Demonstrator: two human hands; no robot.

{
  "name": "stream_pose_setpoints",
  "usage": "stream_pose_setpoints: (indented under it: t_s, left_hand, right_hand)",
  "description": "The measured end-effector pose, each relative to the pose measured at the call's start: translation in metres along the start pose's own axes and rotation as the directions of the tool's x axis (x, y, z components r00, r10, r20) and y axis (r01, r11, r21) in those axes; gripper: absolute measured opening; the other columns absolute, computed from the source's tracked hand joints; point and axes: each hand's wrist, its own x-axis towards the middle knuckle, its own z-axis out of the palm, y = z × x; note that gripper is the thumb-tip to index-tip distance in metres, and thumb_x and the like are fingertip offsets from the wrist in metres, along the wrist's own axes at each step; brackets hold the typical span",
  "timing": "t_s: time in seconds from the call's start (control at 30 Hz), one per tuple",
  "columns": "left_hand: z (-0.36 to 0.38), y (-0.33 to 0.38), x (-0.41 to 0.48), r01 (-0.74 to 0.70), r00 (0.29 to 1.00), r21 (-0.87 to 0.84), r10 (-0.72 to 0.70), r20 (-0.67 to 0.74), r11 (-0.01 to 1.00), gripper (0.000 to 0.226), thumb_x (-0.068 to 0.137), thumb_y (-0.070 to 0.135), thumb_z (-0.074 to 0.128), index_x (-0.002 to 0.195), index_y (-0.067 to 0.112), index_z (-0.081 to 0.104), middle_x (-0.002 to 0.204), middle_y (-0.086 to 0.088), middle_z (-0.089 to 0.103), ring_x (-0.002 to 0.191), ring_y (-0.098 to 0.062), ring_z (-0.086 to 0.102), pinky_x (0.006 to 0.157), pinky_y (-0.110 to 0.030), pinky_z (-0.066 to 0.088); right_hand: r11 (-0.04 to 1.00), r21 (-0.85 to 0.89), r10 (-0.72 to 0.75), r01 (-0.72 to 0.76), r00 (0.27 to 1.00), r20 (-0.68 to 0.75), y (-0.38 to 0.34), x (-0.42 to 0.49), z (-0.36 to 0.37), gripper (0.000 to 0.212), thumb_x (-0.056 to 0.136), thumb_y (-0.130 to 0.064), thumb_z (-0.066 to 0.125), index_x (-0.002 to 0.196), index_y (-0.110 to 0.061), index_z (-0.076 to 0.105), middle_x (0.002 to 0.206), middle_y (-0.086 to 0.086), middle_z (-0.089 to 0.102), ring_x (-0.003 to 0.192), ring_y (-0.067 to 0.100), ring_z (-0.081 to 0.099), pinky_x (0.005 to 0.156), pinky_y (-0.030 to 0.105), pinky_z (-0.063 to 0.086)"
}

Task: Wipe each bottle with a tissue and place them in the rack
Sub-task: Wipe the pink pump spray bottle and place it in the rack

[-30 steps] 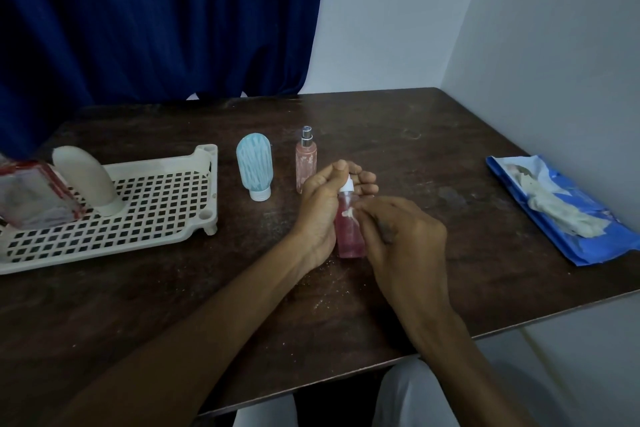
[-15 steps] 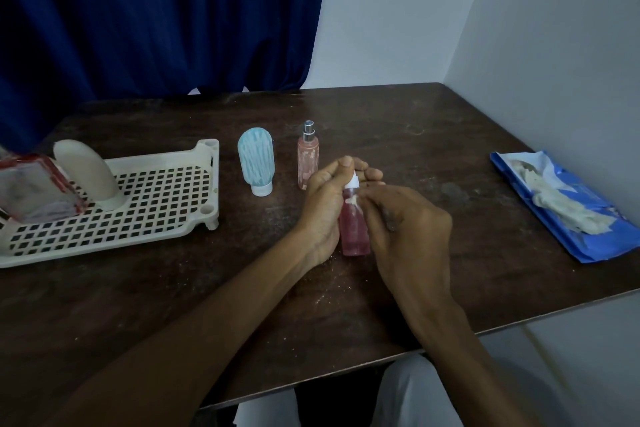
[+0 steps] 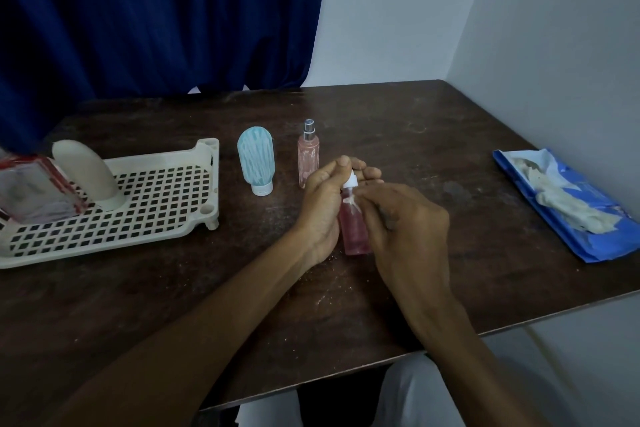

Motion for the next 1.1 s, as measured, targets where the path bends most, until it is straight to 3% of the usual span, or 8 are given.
stream_pose_setpoints:
  t_s: [0.13, 0.27, 0.43, 0.57, 0.7, 0.87, 1.1]
  left_hand:
    - [0.001, 0.001, 0.001, -0.015, 1.000, -0.004, 0.014, -0.016, 1.000, 0.027, 0.106, 0.021, 0.042, 0.094, 0.004, 0.059, 0.083, -0.008, 0.073, 0.074, -0.016, 0.071, 0.070, -0.028, 0.060]
    - [0.003, -0.001, 0.002, -0.039, 0.999, 0.036, 0.040, -0.028, 0.999, 0.028, 0.106, 0.021, 0.042, 0.094, 0.003, 0.060, 0.083, -0.008, 0.072, 0.073, -0.016, 0.071, 0.074, -0.030, 0.058]
    - [0.002, 0.001, -0.001, -0.023, 1.000, 0.025, 0.023, 0.007, 0.999, 0.028, 0.106, 0.021, 0.041, 0.095, 0.004, 0.060, 0.084, -0.007, 0.073, 0.075, -0.015, 0.071, 0.070, -0.027, 0.059]
    - [0.002, 0.003, 0.000, -0.010, 1.000, -0.013, 0.010, 0.000, 1.000, 0.028, 0.106, 0.021, 0.041, 0.095, 0.004, 0.060, 0.084, -0.008, 0.073, 0.074, -0.016, 0.071, 0.070, -0.027, 0.059]
    - [0.003, 0.002, 0.003, -0.028, 0.999, -0.004, 0.027, -0.026, 1.000, 0.029, 0.106, 0.019, 0.041, 0.095, 0.001, 0.061, 0.082, -0.009, 0.074, 0.073, -0.019, 0.072, 0.075, -0.030, 0.058]
    - [0.000, -0.001, 0.004, -0.045, 0.999, 0.009, 0.045, -0.004, 0.999, 0.030, 0.106, 0.019, 0.040, 0.101, -0.001, 0.061, 0.090, -0.013, 0.074, 0.079, -0.022, 0.073, 0.079, -0.033, 0.058]
    - [0.002, -0.002, 0.003, -0.056, 0.998, 0.070, 0.056, 0.001, 0.996, 0.032, 0.106, 0.022, 0.042, 0.106, -0.002, 0.063, 0.092, -0.013, 0.074, 0.077, -0.020, 0.072, 0.076, -0.030, 0.059]
  right_hand:
    - [0.998, -0.012, -0.058, 0.058, 0.997, 0.046, -0.006, -0.011, 0.000, 0.012, 0.090, -0.011, 0.069, 0.098, -0.012, 0.079, 0.093, 0.001, 0.073, 0.086, 0.010, 0.063, 0.082, -0.001, 0.037]
    - [0.997, -0.019, -0.068, 0.070, 0.994, 0.083, 0.001, -0.021, -0.011, 0.016, 0.083, -0.006, 0.075, 0.096, -0.014, 0.080, 0.095, 0.000, 0.073, 0.086, 0.012, 0.065, 0.080, 0.008, 0.044]
    - [0.998, -0.045, -0.050, 0.051, 0.998, 0.029, 0.000, -0.004, -0.008, 0.009, 0.086, -0.005, 0.074, 0.093, -0.010, 0.078, 0.090, 0.002, 0.073, 0.084, 0.015, 0.066, 0.076, 0.012, 0.045]
    - [0.996, -0.034, -0.076, 0.078, 0.996, 0.045, -0.005, -0.005, 0.000, 0.012, 0.091, -0.012, 0.068, 0.097, -0.011, 0.078, 0.093, 0.002, 0.072, 0.085, 0.010, 0.062, 0.079, 0.001, 0.039]
    - [0.992, 0.000, -0.126, 0.127, 0.986, 0.108, -0.002, -0.031, -0.007, 0.014, 0.084, -0.008, 0.076, 0.097, -0.012, 0.079, 0.095, 0.000, 0.072, 0.086, 0.011, 0.063, 0.079, 0.010, 0.046]
    - [0.999, 0.018, -0.034, 0.033, 0.998, 0.059, 0.005, -0.038, -0.018, 0.024, 0.078, 0.000, 0.080, 0.096, -0.015, 0.080, 0.099, -0.005, 0.073, 0.089, 0.011, 0.066, 0.085, 0.009, 0.046]
    - [0.998, 0.054, -0.039, 0.036, 0.998, 0.048, -0.003, -0.038, -0.011, 0.021, 0.079, -0.001, 0.078, 0.097, -0.012, 0.079, 0.098, -0.003, 0.073, 0.089, 0.011, 0.066, 0.087, 0.008, 0.044]
